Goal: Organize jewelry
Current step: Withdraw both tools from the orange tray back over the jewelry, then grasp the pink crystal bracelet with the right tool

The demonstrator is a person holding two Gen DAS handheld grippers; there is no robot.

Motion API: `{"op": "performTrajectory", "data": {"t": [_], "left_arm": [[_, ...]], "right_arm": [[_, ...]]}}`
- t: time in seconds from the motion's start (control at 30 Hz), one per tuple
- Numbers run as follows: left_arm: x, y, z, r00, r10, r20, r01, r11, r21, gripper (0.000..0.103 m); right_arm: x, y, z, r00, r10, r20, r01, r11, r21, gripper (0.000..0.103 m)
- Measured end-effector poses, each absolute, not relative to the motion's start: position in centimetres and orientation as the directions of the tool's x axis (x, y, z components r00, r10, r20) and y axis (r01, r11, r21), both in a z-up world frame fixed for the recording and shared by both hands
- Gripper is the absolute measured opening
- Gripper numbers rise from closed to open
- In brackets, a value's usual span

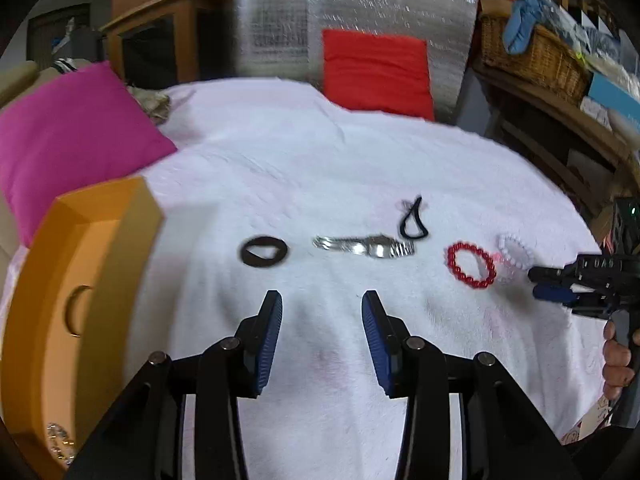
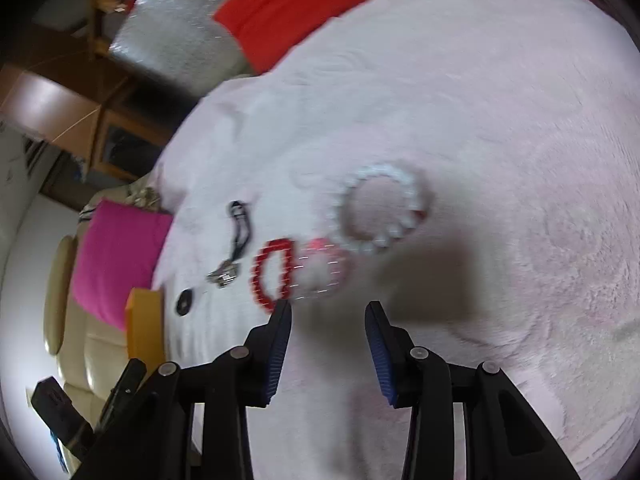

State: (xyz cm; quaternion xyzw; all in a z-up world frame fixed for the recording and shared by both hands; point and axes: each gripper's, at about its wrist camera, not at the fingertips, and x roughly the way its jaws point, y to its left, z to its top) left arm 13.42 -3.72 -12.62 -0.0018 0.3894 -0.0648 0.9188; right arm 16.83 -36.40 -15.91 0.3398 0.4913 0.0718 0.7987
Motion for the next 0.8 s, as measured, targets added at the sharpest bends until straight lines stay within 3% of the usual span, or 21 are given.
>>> {"op": "performTrajectory", "data": {"t": [0.13,0.4,0.5,0.8], "left_arm": [[14.6,-4.3,-14.7,0.638,-0.124,-0.760,0.106,0.992,-0.073,0.042],[15.5,-5.3,-15.1,0.639,-0.117,-0.760,0.115,0.992,-0.056,0.042],[15.6,-5.9,-15.3,0.629,-0.134,-0.766,0.132,0.989,-0.065,0.042],[15.5,-8.4,-14.8,0.659,-0.176,-0.731,0.219,0.975,-0.037,0.042]], "right_arm": [[18.1,-36.1,-16.1,0.518,0.411,-0.750,0.237,0.773,0.588,0.040],[19.5,-32.4,-15.9,0.509,0.284,-0.813,0.213,0.873,0.438,0.034],[19.4,-31.6,-16.0,0.511,0.213,-0.833,0.191,0.916,0.352,0.016],[17.1,-34.4,-15.4,0.502,0.288,-0.816,0.166,0.893,0.417,0.014]]}}
